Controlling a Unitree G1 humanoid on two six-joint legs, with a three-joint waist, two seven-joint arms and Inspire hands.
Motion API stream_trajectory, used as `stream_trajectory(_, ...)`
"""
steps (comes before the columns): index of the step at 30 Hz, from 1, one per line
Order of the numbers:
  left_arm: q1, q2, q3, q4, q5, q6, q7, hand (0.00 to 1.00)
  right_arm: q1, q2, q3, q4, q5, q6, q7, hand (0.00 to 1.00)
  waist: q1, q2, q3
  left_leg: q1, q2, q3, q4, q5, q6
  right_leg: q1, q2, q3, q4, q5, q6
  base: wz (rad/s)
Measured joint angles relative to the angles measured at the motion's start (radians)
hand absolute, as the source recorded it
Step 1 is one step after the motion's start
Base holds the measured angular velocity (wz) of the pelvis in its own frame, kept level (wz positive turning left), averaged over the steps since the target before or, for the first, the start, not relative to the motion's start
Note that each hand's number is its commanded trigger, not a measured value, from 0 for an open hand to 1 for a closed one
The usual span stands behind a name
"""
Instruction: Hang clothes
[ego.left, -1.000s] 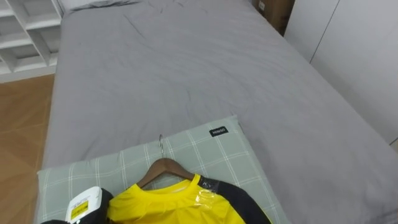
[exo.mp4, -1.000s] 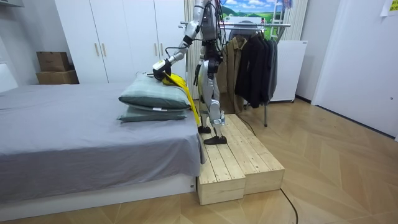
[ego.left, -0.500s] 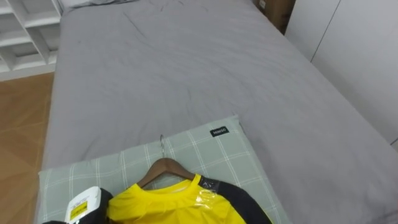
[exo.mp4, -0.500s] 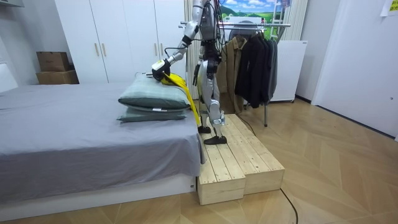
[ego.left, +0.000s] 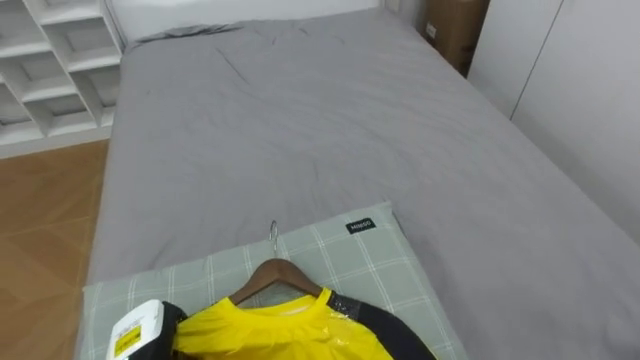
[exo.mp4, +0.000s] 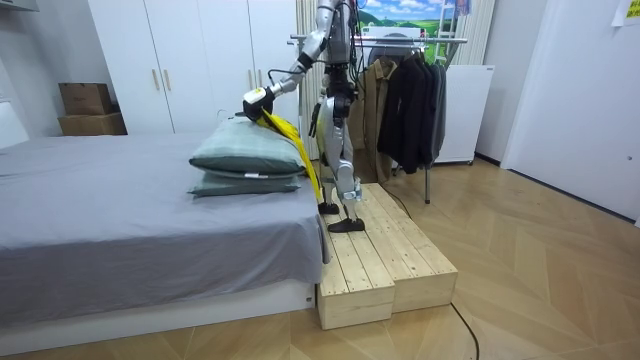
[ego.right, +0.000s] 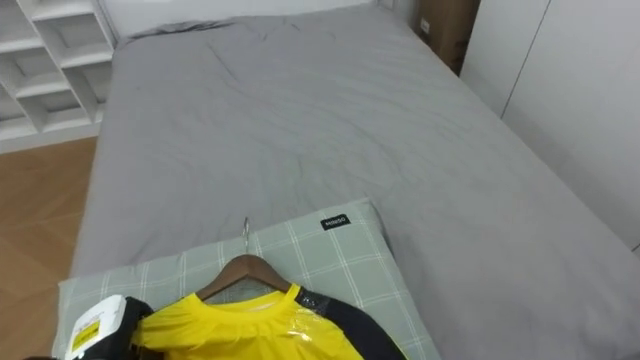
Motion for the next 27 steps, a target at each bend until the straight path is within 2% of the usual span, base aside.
stream_trajectory(5, 0.042, 0.000, 0.000, -0.085, 0.001, -0.002, 0.000, 1.00, 0.025, -0.007, -0.021, -0.002, 0.020, -0.002, 0.000, 0.00, 0.002, 0.004, -0.0024, 0.023, 0.002, -0.019, -0.003, -0.012, -0.001, 0.029, 0.001, -0.012, -0.001, -0.011, 0.007, 0.09)
stream_trajectory(9, 0.084, 0.000, 0.001, -0.185, 0.027, -0.002, 0.001, 1.00, 0.031, -0.009, -0.021, -0.002, 0.029, -0.002, -0.008, 0.00, 0.007, 0.006, -0.0033, 0.029, 0.002, -0.023, 0.004, -0.012, -0.001, 0.039, 0.000, -0.016, 0.000, -0.011, 0.003, 0.02)
stream_trajectory(15, 0.098, 0.001, 0.000, -0.249, 0.044, -0.002, 0.001, 1.00, 0.031, -0.009, -0.019, -0.004, 0.044, -0.008, -0.033, 0.00, 0.009, 0.006, -0.0030, 0.031, 0.002, -0.027, 0.014, -0.012, -0.001, 0.040, -0.003, -0.022, 0.012, -0.018, 0.001, 0.03)
stream_trajectory(18, 0.098, 0.004, 0.001, -0.297, 0.042, -0.018, 0.037, 1.00, 0.032, -0.010, -0.019, -0.004, 0.044, -0.010, -0.051, 0.00, 0.010, 0.005, -0.0029, 0.048, 0.002, -0.026, 0.010, -0.012, -0.001, 0.052, -0.003, -0.022, 0.017, -0.027, 0.004, 0.00)
stream_trajectory(22, 0.099, 0.023, 0.001, -0.392, 0.032, -0.048, 0.077, 1.00, 0.044, -0.010, -0.021, -0.010, 0.043, -0.010, -0.053, 0.00, 0.007, 0.002, -0.0041, 0.085, 0.005, -0.022, -0.005, -0.015, -0.001, 0.084, 0.000, -0.020, 0.016, -0.038, 0.014, 0.00)
stream_trajectory(27, 0.105, 0.025, 0.001, -0.452, 0.032, -0.060, 0.116, 1.00, 0.075, -0.008, -0.034, -0.036, 0.042, -0.010, -0.055, 0.00, 0.007, -0.005, -0.0065, 0.110, 0.006, -0.015, -0.014, -0.017, -0.002, 0.098, 0.004, -0.010, 0.022, -0.038, 0.014, -0.06)
